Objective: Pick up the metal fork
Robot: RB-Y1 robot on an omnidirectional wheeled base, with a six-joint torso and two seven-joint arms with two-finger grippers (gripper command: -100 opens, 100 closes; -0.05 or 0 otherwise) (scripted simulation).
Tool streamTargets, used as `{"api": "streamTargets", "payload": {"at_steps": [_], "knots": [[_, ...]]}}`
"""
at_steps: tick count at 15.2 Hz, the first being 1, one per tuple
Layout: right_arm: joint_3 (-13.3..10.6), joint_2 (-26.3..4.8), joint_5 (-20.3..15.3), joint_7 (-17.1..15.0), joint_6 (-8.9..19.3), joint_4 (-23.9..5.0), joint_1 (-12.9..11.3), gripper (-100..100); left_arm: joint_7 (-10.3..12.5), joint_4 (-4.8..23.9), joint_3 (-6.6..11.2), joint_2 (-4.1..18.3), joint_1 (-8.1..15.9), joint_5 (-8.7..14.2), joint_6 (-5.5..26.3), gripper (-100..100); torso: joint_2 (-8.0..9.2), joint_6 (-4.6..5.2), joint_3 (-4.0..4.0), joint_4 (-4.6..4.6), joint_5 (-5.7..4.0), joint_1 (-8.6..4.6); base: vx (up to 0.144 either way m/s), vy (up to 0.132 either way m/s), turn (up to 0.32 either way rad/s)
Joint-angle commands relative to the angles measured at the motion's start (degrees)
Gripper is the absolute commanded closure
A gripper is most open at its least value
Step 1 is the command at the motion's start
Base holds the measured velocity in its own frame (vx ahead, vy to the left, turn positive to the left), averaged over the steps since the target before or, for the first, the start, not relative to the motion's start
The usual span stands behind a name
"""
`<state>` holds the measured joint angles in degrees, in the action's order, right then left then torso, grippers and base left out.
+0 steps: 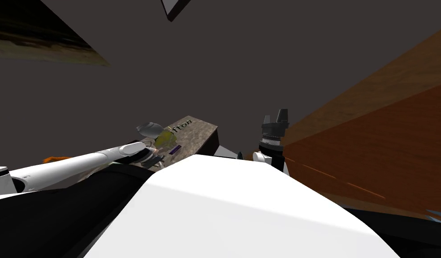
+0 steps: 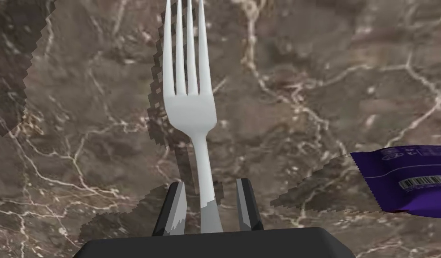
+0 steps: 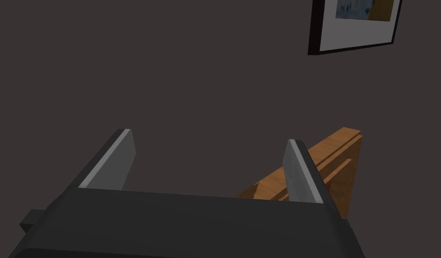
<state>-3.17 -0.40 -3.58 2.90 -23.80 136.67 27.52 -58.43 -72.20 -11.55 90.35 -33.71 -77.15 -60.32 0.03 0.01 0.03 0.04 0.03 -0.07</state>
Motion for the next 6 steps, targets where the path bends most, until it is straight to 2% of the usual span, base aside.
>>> {"api": "streamTargets", "payload": {"at_steps": [1,3,4,5,6], "knots": [[0.00,0.00,0.00,0.00,0.00,0.00,0.00,0,0.00,0.00,0.00,0.00,0.00,0.00,0.00,100,0.00,0.00,0.00,0.00,0.00,0.00,-0.004,0.006,0.021],[0.00,0.00,0.00,0.00,0.00,0.00,0.00,0,0.04,0.04,0.03,0.02,0.01,0.03,-0.01,100,-0.06,0.04,-0.05,-0.03,0.08,0.03,0.000,0.000,0.000],[0.00,0.00,0.00,0.00,0.00,0.00,0.00,0,-0.14,-0.25,0.81,1.51,0.23,0.83,-1.61,100,-0.07,0.04,-0.05,-0.04,0.07,0.04,0.003,-0.011,0.057],[0.00,0.00,0.00,0.00,0.00,0.00,0.00,0,-0.12,-0.39,1.08,2.08,0.31,1.09,-2.19,100,-0.10,0.06,-0.06,-0.03,0.03,0.01,0.015,-0.018,0.079],[0.00,0.00,0.00,0.00,0.00,0.00,0.00,0,-0.30,0.42,0.41,1.00,0.92,0.48,-1.55,100,-0.14,0.05,-0.08,-0.04,0.01,-0.04,0.013,-0.010,0.027]]}}
